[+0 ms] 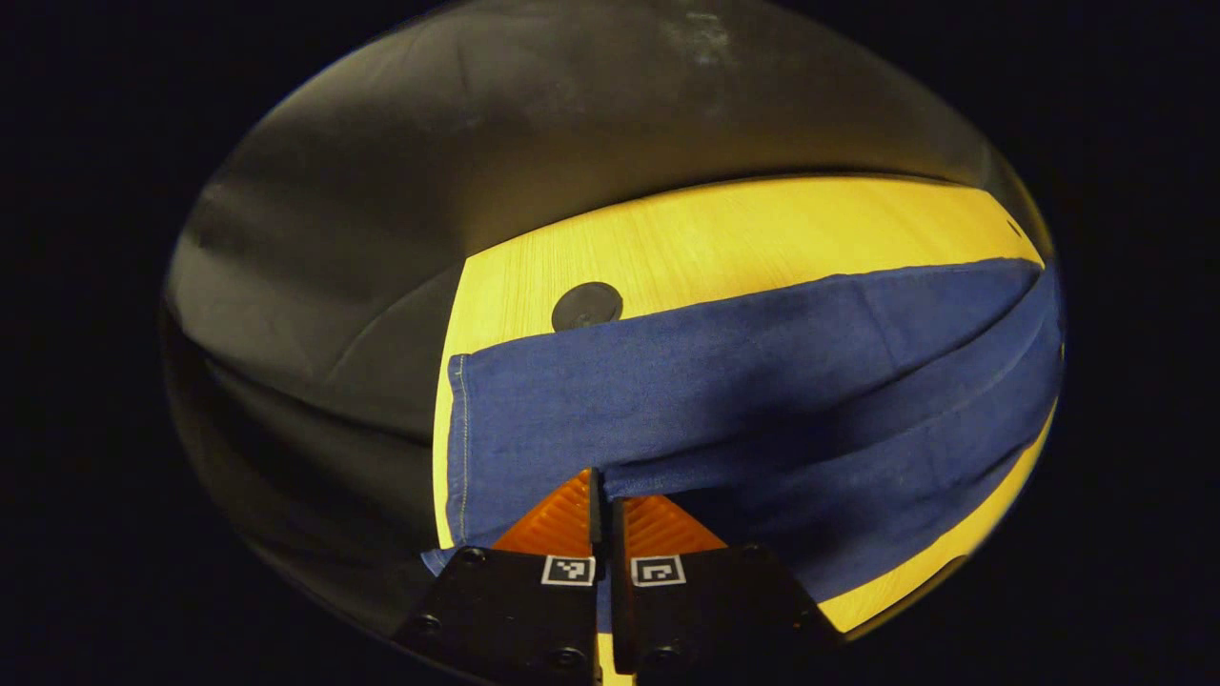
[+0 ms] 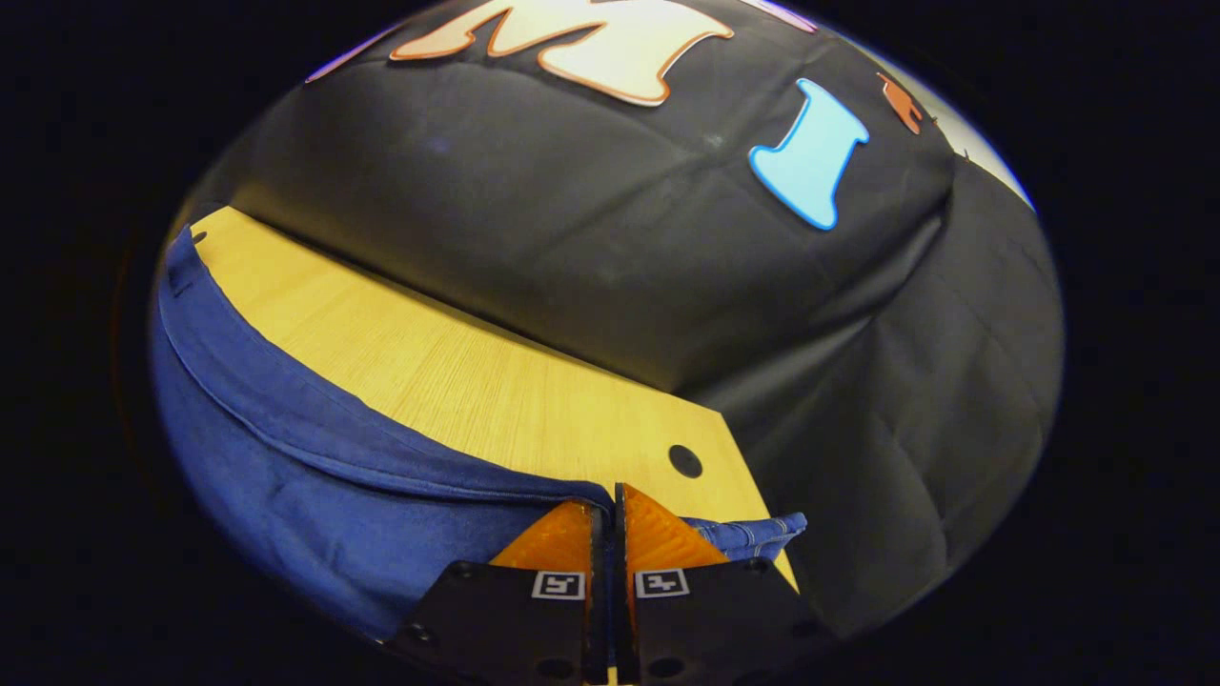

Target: Grasp the waist and the cuffs of the jeans and fold them to make the two legs overlap; first hold the waist and fold one-third of the jeans toward the cuffs, then hold the cuffs and fold the remaining one-third in the same direction to finish folding.

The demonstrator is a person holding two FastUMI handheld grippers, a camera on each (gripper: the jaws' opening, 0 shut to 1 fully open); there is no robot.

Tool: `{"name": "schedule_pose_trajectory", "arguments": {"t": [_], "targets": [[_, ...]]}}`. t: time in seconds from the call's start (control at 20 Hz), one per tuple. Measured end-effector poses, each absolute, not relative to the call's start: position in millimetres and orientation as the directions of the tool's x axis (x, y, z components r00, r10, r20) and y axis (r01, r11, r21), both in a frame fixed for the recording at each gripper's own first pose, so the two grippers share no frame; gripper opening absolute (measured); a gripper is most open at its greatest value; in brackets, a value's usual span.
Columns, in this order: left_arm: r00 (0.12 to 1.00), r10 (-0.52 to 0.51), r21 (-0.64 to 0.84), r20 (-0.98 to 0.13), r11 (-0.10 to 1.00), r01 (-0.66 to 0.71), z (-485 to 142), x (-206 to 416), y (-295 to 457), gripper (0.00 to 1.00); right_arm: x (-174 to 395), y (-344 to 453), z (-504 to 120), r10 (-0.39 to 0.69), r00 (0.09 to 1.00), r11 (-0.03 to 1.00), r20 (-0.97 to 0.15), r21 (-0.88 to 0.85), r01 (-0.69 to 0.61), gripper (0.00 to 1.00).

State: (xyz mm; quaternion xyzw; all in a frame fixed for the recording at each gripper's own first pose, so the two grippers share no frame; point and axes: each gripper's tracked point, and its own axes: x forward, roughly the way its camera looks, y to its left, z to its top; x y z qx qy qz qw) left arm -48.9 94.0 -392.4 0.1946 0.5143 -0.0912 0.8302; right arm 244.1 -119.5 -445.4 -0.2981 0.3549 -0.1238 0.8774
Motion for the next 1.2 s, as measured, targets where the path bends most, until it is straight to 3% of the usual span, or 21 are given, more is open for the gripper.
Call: {"name": "schedule_pose_trajectory", "arguments": {"t": [0.15, 0.3, 0.35, 0.5, 0.7, 1.2], "targets": [[0.497, 0.081, 0.279, -0.864, 0.898, 0.34, -383, -42, 98, 0.03, 244, -129, -457, -0.457, 0.671, 0.793, -0.585, -0.609, 0.01, 0.09], [0.617, 0.098, 0.294, -0.781, 0.929, 0.225, -343, -27, 97, 0.71, 240, -124, -416, -0.453, 0.718, 0.803, -0.529, -0.591, 0.072, 1.0], [0.651, 0.085, 0.256, -0.754, 0.951, 0.173, -337, -23, 90, 0.94, 239, -125, -404, -0.443, 0.736, 0.818, -0.513, -0.567, 0.097, 1.0], [0.722, 0.03, 0.09, -0.691, 0.995, 0.045, -324, -29, 81, 0.96, 212, -143, -374, -0.442, 0.752, 0.847, -0.489, -0.502, 0.172, 0.98], [0.822, -0.041, -0.021, -0.567, 0.999, 0.036, -308, -22, 72, 0.96, 167, -180, -368, -0.443, 0.73, 0.888, -0.521, -0.363, 0.281, 0.99], [0.857, -0.105, 0.051, -0.505, 0.987, 0.15, -323, -29, 68, 0.95, 121, -281, -425, -0.399, 0.604, 0.875, -0.69, -0.09, 0.476, 0.99]]}}
